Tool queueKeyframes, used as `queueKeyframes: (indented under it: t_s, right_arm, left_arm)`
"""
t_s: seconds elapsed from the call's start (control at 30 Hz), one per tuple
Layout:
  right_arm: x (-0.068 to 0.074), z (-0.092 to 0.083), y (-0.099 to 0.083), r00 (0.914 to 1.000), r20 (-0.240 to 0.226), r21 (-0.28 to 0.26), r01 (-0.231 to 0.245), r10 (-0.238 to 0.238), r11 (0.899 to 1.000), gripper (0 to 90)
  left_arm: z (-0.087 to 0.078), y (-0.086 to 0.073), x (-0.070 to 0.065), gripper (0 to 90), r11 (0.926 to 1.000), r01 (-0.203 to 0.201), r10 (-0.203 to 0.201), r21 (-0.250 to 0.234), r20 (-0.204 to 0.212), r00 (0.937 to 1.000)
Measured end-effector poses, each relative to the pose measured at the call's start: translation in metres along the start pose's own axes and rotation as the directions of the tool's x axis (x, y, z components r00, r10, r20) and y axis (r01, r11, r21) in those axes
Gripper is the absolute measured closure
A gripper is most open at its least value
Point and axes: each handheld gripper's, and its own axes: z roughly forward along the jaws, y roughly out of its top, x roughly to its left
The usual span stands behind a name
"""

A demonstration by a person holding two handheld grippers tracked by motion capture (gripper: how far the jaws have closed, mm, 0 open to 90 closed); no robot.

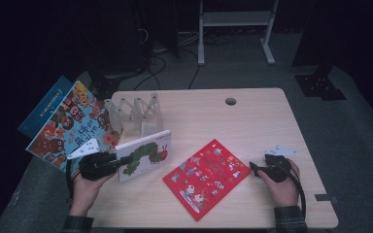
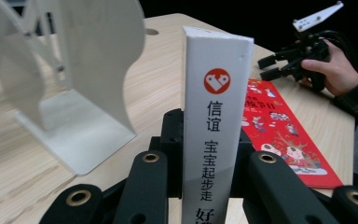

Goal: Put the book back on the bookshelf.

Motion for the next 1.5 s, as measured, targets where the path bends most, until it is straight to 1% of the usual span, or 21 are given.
queueKeyframes:
  t_s: [0.1,0.17,0.3,0.43,0.53,0.63,0.73,0.87,1.2,1.27,1.37,1.43,1.5]
  right_arm:
    - [0.0,0.0,0.0,1.0,0.001,0.0,-0.001,0.001,1.0,27.7]
    - [0.0,0.0,0.0,1.0,0.002,0.0,-0.002,0.002,1.0,27.7]
    - [0.0,0.0,0.0,1.0,0.004,0.0,-0.006,0.006,1.0,27.8]
    - [0.0,0.0,0.0,1.0,0.004,0.0,-0.006,0.006,1.0,27.8]
    - [0.0,0.0,0.0,1.0,0.006,0.0,-0.006,0.006,1.0,27.8]
    - [0.0,0.0,0.0,0.9999,0.007,0.0,-0.008,0.008,1.0,27.8]
    - [0.0,0.0,0.0,0.9999,0.007,0.0,-0.008,0.008,1.0,27.8]
    - [0.0,0.0,0.0,0.9999,0.007,0.0,-0.008,0.008,1.0,27.8]
    - [0.0,0.0,0.0,0.9999,0.007,0.001,-0.009,0.009,1.0,27.9]
    - [0.0,0.0,0.0,0.9999,0.007,0.0,-0.009,0.009,1.0,27.9]
    - [0.0,0.0,0.0,0.9999,0.007,0.001,-0.009,0.009,1.0,27.9]
    - [0.0,0.0,0.0,0.9999,0.008,-0.001,-0.007,0.007,1.0,27.9]
    - [0.0,0.0,0.0,0.9999,0.008,0.0,-0.007,0.007,1.0,27.9]
  left_arm:
    - [-0.009,0.0,0.002,75.2,0.9999,0.004,-0.004,-0.016,-0.02,0.9998]
    - [-0.015,0.0,0.002,75.1,0.9995,0.011,-0.012,-0.031,-0.025,0.9996]
    - [-0.024,-0.003,0.004,75.1,0.9993,0.017,-0.019,-0.033,-0.058,0.9981]
    - [-0.029,-0.005,0.008,75.1,0.9985,0.03,-0.034,-0.046,-0.081,0.9962]
    - [-0.03,-0.004,0.01,75.1,0.998,0.027,-0.032,-0.058,-0.102,0.9943]
    - [-0.024,-0.003,0.013,75.1,0.9984,0.019,-0.026,-0.053,-0.139,0.9899]
    - [-0.018,-0.001,0.015,75.1,0.9993,0.01,-0.016,-0.036,-0.165,0.9861]
    - [-0.009,0.001,0.019,75.1,0.9993,0.007,-0.014,-0.036,-0.199,0.98]
    - [0.01,0.013,0.032,75.1,0.9982,-0.003,-0.012,-0.059,-0.245,0.9695]
    - [0.015,0.016,0.035,75.0,0.9978,-0.007,-0.01,-0.066,-0.257,0.9665]
    - [0.021,0.02,0.039,75.1,0.9973,-0.01,-0.009,-0.073,-0.259,0.9659]
    - [0.027,0.023,0.042,75.1,0.9969,-0.016,-0.005,-0.077,-0.268,0.9635]
    - [0.031,0.025,0.043,75.1,0.9966,-0.019,-0.004,-0.08,-0.271,0.9626]
